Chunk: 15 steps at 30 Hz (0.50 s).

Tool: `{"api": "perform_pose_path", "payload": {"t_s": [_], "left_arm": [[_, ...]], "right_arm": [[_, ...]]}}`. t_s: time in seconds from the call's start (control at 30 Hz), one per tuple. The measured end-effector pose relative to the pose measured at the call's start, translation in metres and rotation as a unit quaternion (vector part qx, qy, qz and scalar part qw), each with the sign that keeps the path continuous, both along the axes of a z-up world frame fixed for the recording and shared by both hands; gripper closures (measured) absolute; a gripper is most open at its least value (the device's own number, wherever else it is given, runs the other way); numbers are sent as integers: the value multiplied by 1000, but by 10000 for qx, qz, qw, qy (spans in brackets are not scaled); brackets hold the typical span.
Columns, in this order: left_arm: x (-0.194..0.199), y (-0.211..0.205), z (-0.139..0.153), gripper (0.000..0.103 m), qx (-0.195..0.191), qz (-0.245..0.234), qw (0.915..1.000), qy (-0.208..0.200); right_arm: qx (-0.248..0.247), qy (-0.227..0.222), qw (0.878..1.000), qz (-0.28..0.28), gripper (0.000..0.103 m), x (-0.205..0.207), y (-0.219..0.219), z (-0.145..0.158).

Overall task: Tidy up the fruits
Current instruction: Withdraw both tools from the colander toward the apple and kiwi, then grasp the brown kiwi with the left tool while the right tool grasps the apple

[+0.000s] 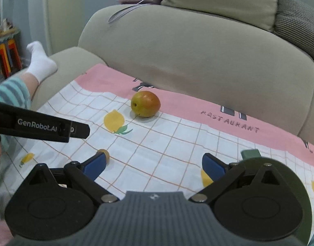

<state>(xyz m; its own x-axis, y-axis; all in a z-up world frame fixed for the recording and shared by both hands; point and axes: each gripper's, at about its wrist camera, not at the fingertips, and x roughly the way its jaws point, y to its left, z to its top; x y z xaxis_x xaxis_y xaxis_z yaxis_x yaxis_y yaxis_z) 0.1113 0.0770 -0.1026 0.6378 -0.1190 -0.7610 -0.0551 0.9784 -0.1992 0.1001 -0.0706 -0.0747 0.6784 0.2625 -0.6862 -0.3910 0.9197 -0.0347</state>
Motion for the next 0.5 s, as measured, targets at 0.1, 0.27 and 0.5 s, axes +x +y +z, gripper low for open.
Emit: {"api": "perform_pose_path", "payload": {"t_s": [0.1, 0.27, 0.5], "left_arm": [[9, -2, -13, 37, -97, -307, 9992, 253], [18, -5, -29, 49, -23, -379, 9986, 368], [32, -11, -48, 60, 5, -571, 9970, 530]], "right_arm": [[-128, -4, 9999, 76, 9, 7, 6, -8], [-183, 175, 9996, 78, 10, 20, 13, -22], [-256, 290, 9992, 133, 13, 26, 16, -37]]}}
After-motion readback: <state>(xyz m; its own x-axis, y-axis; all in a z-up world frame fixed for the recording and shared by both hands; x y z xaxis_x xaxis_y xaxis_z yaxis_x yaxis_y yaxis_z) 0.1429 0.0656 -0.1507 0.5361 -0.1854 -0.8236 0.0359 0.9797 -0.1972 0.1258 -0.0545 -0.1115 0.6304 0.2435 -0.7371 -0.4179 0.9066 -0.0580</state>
